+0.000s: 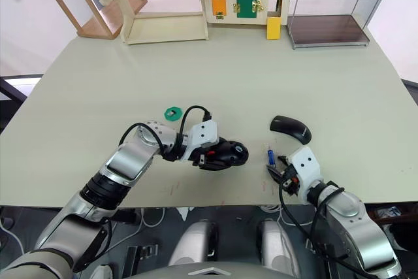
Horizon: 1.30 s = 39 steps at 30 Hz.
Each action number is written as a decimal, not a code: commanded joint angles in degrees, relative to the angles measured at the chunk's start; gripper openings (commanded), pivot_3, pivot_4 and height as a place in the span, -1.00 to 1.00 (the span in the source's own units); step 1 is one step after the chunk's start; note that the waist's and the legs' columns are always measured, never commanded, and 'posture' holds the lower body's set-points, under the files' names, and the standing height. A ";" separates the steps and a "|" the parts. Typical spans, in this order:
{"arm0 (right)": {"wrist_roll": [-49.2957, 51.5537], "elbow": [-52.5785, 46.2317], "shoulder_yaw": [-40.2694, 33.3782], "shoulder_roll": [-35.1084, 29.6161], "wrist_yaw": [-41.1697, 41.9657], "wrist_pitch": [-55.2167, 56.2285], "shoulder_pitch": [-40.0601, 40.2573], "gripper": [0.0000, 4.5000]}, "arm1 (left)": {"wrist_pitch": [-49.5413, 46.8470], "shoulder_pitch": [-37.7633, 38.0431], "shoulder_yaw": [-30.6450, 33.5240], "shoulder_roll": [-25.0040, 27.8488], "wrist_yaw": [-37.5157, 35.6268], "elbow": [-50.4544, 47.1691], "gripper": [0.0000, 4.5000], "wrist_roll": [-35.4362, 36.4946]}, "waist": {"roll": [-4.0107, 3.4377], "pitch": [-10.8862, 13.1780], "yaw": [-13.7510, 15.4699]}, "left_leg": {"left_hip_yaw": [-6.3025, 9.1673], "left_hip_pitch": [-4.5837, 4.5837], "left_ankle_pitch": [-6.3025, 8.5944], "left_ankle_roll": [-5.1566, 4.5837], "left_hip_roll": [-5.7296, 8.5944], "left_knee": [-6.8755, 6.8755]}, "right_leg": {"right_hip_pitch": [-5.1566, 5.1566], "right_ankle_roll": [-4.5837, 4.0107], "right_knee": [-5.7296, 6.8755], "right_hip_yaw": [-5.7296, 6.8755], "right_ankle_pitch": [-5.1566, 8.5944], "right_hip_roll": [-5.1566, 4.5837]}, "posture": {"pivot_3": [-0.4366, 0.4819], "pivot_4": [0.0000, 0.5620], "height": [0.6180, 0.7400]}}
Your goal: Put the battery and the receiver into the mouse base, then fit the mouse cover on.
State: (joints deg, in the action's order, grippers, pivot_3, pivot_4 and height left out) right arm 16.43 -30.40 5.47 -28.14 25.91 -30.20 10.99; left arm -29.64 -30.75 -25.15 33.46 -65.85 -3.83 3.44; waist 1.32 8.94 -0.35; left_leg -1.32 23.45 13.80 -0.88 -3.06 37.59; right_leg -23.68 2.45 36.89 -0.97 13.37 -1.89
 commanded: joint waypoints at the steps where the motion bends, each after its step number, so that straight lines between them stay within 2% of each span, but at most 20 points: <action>1: -0.37 0.03 -1.55 -0.23 0.78 2.13 -0.41 -0.98 | -1.25 1.57 -3.02 0.49 -1.22 1.64 0.32 -1.13 | -0.01 -0.01 0.00 | 0.00 0.00 0.00 0.00 0.00 0.00 | 0.00 0.00 0.00 -0.01 0.00 0.00 | -0.05 -0.47 1.00; 9: 1.56 -1.58 -3.16 -2.69 4.33 1.13 -1.99 -0.98 | -1.25 1.91 -2.98 0.71 -1.16 1.36 0.32 -1.13 | -0.01 -0.02 -0.01 | -0.01 0.00 0.00 0.00 0.00 0.00 | 0.00 0.03 0.01 -0.02 -0.02 0.00 | -0.05 -0.47 1.00; 12: 12.67 -6.70 -5.45 -4.51 6.70 -11.97 -5.44 -0.98 | -1.19 1.74 -3.08 0.50 -1.07 1.52 0.32 -1.23 | -0.02 -0.03 -0.12 | -0.05 -0.04 0.00 0.00 0.00 0.04 | 0.01 0.02 0.07 -0.08 -0.03 0.00 | -0.05 -0.47 1.00; 15: 19.61 -9.20 -7.23 -5.54 5.21 -22.43 -12.01 -0.98 | -1.25 1.48 -3.10 0.02 -0.82 1.81 0.32 -1.29 | -0.02 -0.03 -0.14 | -0.01 -0.07 0.00 0.00 -0.01 0.07 | 0.04 -0.03 0.15 -0.06 -0.07 0.03 | -0.05 -0.47 1.00; 17: 22.02 -9.72 -7.83 -5.86 4.07 -26.78 -14.53 -0.98 | -1.21 1.45 -3.12 -0.12 -0.79 1.92 0.32 -1.39 | -0.01 -0.04 -0.02 | -0.01 -0.09 0.00 0.00 -0.01 0.13 | 0.05 -0.05 0.21 -0.06 -0.06 0.03 | -0.05 -0.47 1.00; 22: 31.58 -10.37 -6.91 -7.58 2.07 -46.21 -25.11 -0.98 | -1.26 1.77 -3.17 -0.24 -0.67 1.68 0.32 -1.48 | 0.00 -0.04 -0.07 | -0.03 -0.04 0.00 0.00 0.01 0.18 | 0.04 -0.19 0.21 -0.09 -0.17 -0.01 | -0.05 -0.47 1.00; 26: 31.63 -6.99 -4.10 -6.62 -1.14 -59.22 -34.47 -0.98 | -1.24 1.63 -3.20 -0.39 -0.55 1.84 0.32 -1.65 | -0.02 -0.05 -0.18 | 0.02 0.00 0.00 0.00 0.00 0.23 | 0.03 -0.20 0.21 -0.02 -0.18 0.00 | -0.05 -0.47 1.00; 29: 32.76 -5.14 -4.47 -3.89 -1.74 -62.03 -38.15 -0.98 | -1.35 1.69 -3.16 -0.43 -0.50 1.69 0.32 -1.67 | -0.03 -0.07 -0.12 | 0.06 0.04 0.00 -0.01 -0.01 0.33 | 0.03 -0.20 0.26 0.02 -0.18 0.01 | -0.05 -0.47 1.00; 39: 37.92 1.99 -1.16 -3.39 -9.40 -62.30 -42.14 -0.98 | -1.54 1.97 -3.17 -0.74 -0.26 1.30 0.32 -1.72 | -0.03 -0.07 -0.24 | 0.08 0.19 0.01 -0.01 0.00 0.50 | -0.01 -0.08 0.30 0.07 -0.25 -0.03 | -0.05 -0.47 1.00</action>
State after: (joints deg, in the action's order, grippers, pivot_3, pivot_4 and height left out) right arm 52.24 -28.38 4.19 -31.17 18.09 -92.14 -29.94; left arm -29.57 -30.72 -25.24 32.77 -65.47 -3.82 2.61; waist 1.29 8.87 -0.59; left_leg -1.23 23.64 13.81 -0.90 -3.06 38.09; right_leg -23.69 2.36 37.20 -0.90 13.12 -1.92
